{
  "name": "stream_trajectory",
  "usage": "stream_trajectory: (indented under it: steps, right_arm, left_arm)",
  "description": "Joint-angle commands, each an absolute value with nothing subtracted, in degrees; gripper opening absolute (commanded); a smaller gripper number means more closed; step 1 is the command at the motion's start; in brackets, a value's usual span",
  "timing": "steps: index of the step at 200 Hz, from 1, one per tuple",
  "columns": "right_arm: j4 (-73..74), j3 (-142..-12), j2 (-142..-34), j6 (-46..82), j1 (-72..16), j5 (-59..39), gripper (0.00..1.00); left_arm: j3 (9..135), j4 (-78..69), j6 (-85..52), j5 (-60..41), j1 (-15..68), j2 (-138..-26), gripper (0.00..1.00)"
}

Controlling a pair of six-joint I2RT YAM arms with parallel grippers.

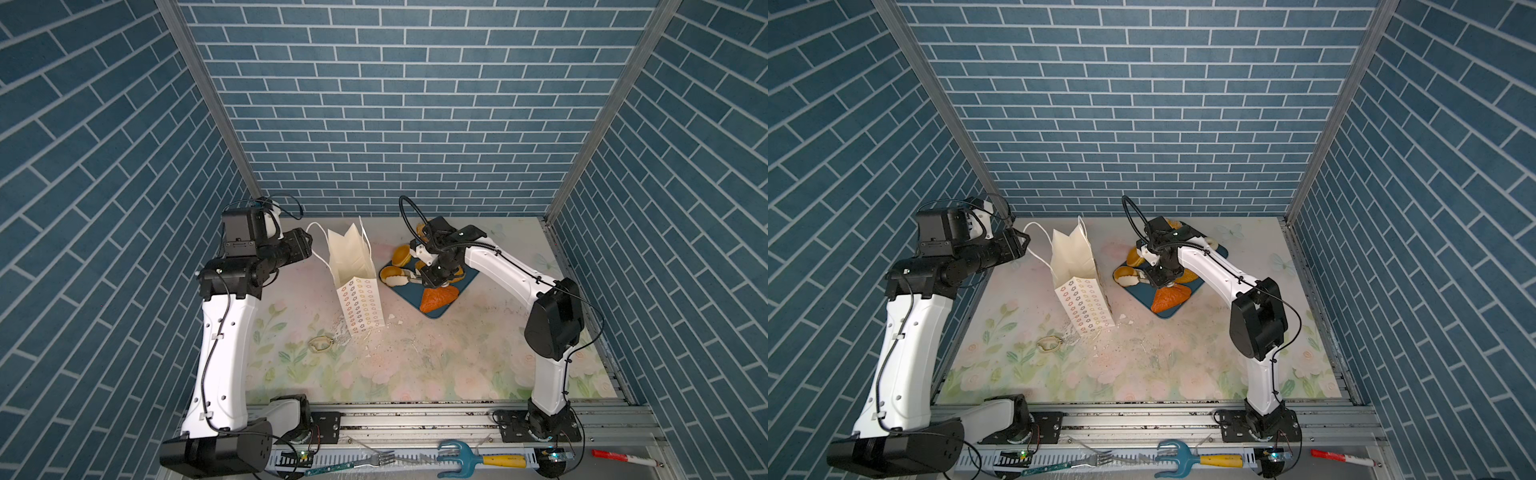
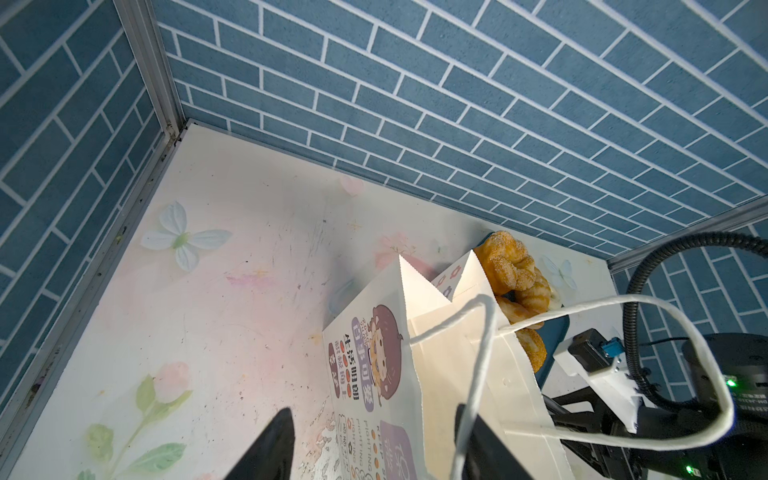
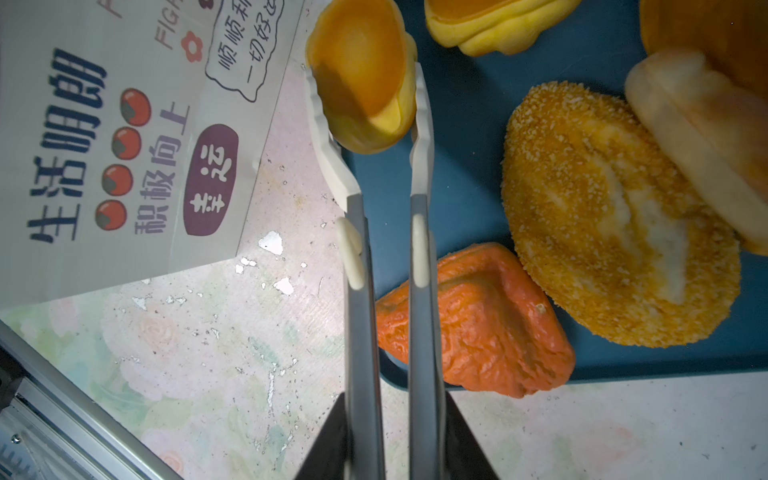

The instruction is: Place the fake bread into the paper bag

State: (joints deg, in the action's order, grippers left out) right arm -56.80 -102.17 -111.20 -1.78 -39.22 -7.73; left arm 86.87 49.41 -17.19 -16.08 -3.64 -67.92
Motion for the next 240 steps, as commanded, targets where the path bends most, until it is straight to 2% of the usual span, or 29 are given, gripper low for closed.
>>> stream_trajectory:
  steps: [1, 58, 125, 176, 240]
  right_arm:
    - [-54.92, -100.55, -104.07, -0.63, -39.54, -5.37, 0.28]
    - [-54.57, -97.72, -92.03, 3.28, -39.43, 1.83, 0.25]
    - [-56.2, -108.8, -83.6, 5.42, -42.11, 10.07, 0.24]
    - [-57.1, -118.96, -83.76, 0.14, -55.05, 18.03, 0.25]
    - [-55.12, -119.57, -85.27, -7.18, -70.3, 24.3, 0.26]
  left_arm:
    - [87.19, 49.23, -17.52, -15.8, -3.43, -67.02, 0.63]
    - [86.35, 47.93, -18.62, -16.77, -2.95, -66.62, 0.64]
    - [86.03, 45.79, -19.33, -17.56, -1.45, -66.52, 0.64]
    - [85.65, 43.22, -19.78, -18.72, -0.98, -66.18, 0.67]
    - [88.54, 42.08, -21.82, -15.2, -1.02, -66.85, 0.67]
